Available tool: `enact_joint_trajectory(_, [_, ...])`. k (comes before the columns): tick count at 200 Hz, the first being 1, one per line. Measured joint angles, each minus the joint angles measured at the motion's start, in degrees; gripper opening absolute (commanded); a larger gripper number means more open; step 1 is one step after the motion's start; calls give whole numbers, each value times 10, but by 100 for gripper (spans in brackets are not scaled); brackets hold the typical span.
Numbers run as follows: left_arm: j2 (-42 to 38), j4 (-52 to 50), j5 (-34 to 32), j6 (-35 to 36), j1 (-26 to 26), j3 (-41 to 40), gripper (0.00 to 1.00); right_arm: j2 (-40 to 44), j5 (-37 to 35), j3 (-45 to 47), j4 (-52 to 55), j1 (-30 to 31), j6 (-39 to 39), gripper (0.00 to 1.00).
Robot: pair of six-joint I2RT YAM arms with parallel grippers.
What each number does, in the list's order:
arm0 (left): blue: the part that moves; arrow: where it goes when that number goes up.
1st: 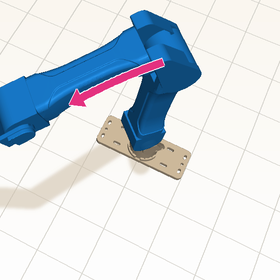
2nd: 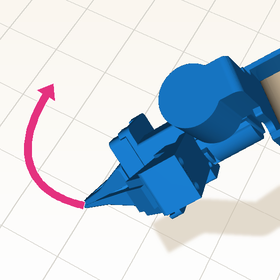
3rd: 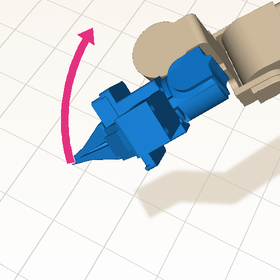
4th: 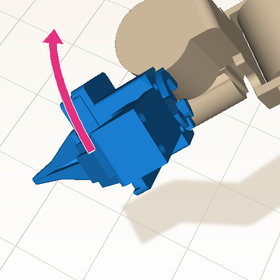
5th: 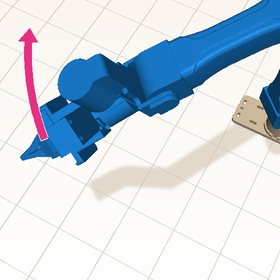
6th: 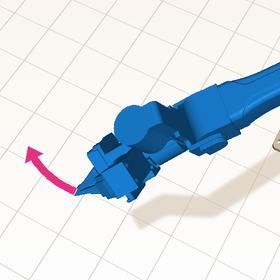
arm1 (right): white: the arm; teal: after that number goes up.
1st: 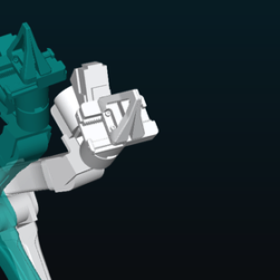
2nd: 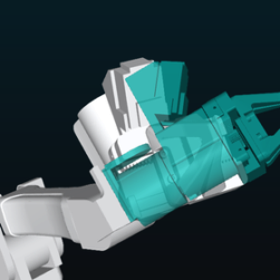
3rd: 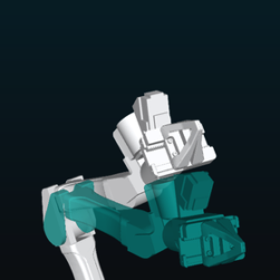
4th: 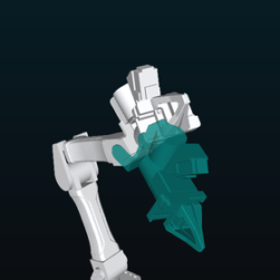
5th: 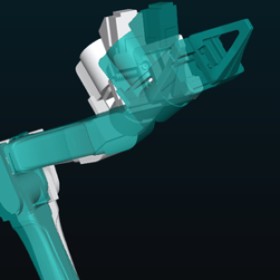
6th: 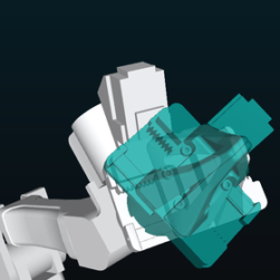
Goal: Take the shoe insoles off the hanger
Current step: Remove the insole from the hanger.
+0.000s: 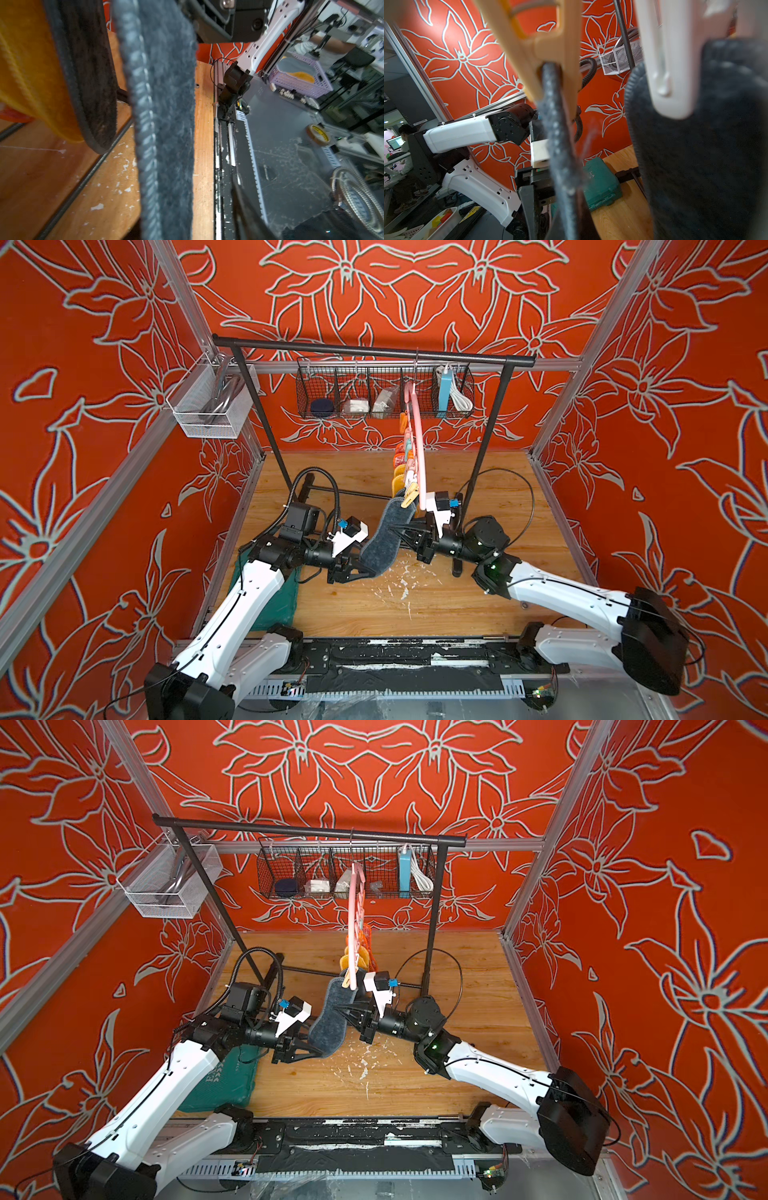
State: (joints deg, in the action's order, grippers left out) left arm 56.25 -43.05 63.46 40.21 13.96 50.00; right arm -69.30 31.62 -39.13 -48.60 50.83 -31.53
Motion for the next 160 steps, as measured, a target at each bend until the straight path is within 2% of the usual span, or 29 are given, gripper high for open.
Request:
enact_joint_trajectory(4, [0, -2, 1, 1, 0, -1, 0, -1, 0, 0, -1, 0, -1, 2])
enact_joint_trajectory(27, [-1, -11, 5, 32, 0, -1, 0, -2, 2, -2, -3, 0, -1, 12])
enact_joint_trajectory(47, [-3, -26, 5, 53, 0, -1, 0, 3, -1, -2, 2, 3, 15, 26])
enact_joint_trajectory(83, [-6, -45, 5, 75, 0, -1, 0, 56, -19, -2, 28, 3, 63, 45])
enact_joint_trajectory(119, [-7, -55, 5, 90, 0, -1, 0, 110, -39, -3, 38, 2, 111, 53])
enact_joint_trajectory(160, [-7, -65, 5, 103, 0, -1, 0, 118, -46, -17, 64, -12, 141, 55])
